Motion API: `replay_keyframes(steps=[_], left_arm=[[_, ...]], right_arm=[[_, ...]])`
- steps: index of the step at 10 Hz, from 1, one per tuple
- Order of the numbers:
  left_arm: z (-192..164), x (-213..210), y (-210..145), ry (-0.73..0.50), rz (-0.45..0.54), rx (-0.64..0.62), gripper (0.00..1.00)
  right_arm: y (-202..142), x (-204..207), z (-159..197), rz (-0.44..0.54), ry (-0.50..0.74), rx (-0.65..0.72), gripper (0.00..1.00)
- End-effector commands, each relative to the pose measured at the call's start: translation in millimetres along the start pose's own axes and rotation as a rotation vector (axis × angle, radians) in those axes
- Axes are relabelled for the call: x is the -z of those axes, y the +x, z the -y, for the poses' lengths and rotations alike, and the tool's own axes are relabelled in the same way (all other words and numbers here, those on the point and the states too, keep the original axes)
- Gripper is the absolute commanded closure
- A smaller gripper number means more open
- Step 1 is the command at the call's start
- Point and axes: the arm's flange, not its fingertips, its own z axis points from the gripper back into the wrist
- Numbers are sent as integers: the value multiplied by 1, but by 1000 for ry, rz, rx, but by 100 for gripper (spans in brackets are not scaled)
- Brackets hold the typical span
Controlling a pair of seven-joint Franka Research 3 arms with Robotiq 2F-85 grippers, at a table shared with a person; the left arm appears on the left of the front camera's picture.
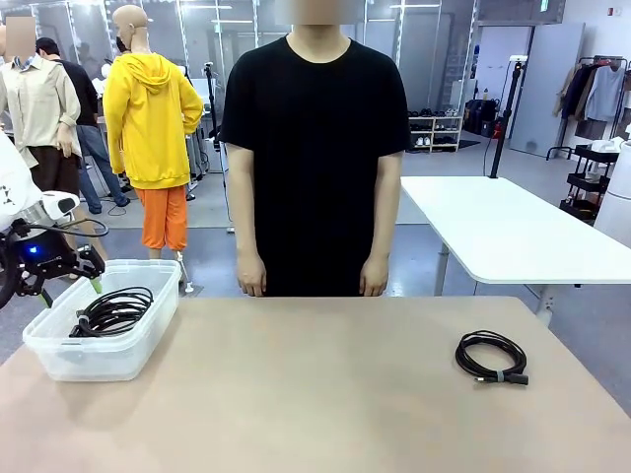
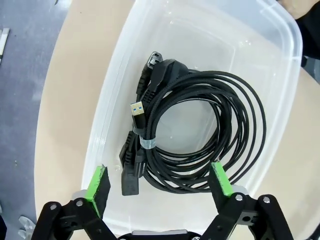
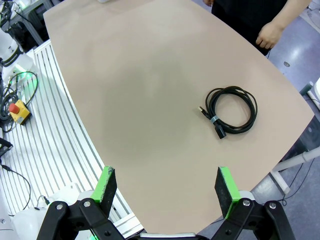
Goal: Organize and store the cables.
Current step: Place the USB Extension Cable into the Organizing box.
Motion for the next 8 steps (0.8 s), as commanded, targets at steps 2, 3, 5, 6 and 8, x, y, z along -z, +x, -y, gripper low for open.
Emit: replay_keyframes(steps=[2, 3, 5, 6, 8], left_arm=[[0, 0, 0, 0, 0, 0, 0], [0, 0, 0, 0, 0, 0, 0], [0, 0, 0, 0, 0, 0, 0], [0, 0, 0, 0, 0, 0, 0], [0, 0, 0, 0, 0, 0, 0]], right_arm=[[0, -2, 1, 12, 7, -16, 0], [0, -2, 1, 12, 7, -16, 0], [0, -2, 1, 12, 7, -16, 0], [0, -2, 1, 12, 7, -16, 0], [0, -2, 1, 12, 7, -16, 0]])
